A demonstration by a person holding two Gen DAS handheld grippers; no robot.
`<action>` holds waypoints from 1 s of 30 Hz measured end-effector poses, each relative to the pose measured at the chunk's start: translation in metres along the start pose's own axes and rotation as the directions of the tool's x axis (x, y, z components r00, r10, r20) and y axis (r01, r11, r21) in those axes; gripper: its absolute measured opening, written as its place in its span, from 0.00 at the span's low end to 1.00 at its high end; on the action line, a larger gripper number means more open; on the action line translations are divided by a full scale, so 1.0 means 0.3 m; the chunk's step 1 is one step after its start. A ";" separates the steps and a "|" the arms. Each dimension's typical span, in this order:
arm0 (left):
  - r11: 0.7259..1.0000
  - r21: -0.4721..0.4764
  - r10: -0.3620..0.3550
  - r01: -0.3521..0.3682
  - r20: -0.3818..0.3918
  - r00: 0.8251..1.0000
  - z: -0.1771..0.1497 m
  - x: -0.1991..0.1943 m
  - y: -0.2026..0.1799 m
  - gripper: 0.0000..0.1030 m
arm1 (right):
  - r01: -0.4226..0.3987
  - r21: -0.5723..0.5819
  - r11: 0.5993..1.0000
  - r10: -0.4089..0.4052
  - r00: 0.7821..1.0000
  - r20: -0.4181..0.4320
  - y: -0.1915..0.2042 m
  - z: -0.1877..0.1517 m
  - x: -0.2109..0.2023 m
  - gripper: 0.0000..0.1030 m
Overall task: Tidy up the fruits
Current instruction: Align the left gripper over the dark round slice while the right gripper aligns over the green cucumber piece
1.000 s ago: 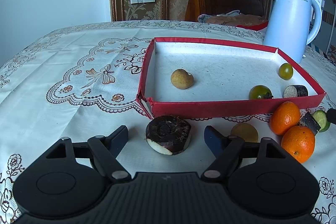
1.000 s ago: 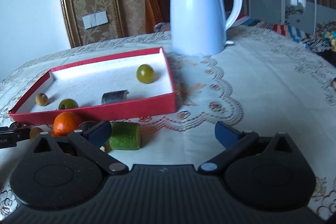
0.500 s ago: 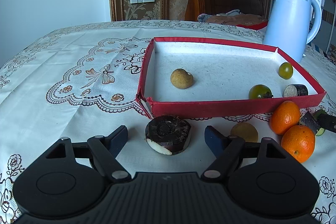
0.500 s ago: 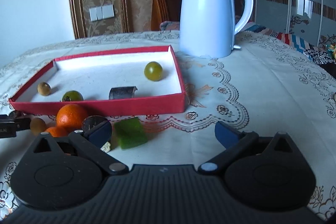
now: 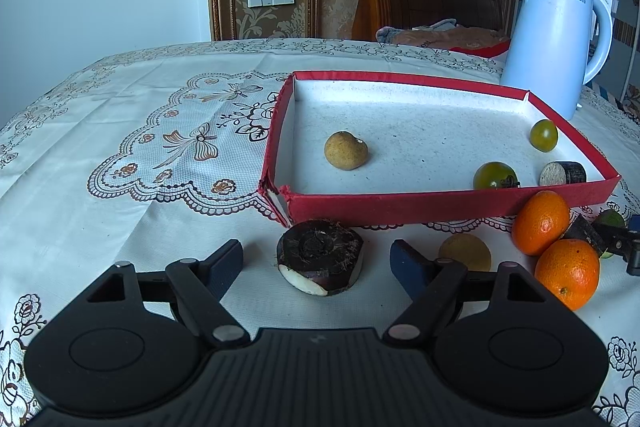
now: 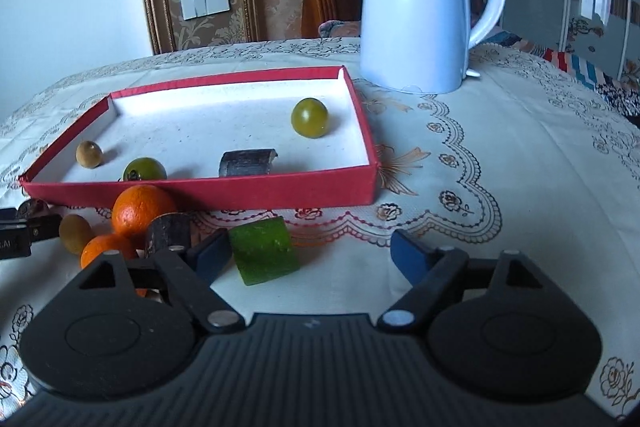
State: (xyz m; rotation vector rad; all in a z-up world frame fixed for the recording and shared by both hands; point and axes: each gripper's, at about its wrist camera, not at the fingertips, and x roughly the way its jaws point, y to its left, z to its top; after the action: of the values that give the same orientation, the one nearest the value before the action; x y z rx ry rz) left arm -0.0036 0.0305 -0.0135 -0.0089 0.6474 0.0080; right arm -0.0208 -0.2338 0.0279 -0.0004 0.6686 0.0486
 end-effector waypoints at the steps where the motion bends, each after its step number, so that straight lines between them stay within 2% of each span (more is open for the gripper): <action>1: 1.000 0.001 0.001 -0.001 0.000 1.000 0.000 0.002 -0.002 0.79 | 0.002 -0.008 1.000 -0.002 1.000 -0.001 0.004 0.000 0.001 0.79; 19: 1.000 -0.003 0.003 -0.003 0.005 1.000 0.001 0.001 0.001 0.79 | 0.006 -0.002 1.000 -0.006 1.000 0.000 0.001 0.002 0.004 0.79; 30: 1.000 0.005 0.004 -0.004 0.039 0.999 0.001 -0.021 0.001 0.78 | 0.008 -0.004 1.000 -0.008 1.000 -0.010 0.003 0.002 0.009 0.79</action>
State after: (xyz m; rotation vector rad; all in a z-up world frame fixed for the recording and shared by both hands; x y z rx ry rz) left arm -0.0086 0.0307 -0.0094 -0.0026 0.6088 0.0108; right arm -0.0183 -0.2328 0.0267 -0.0073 0.6786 0.0425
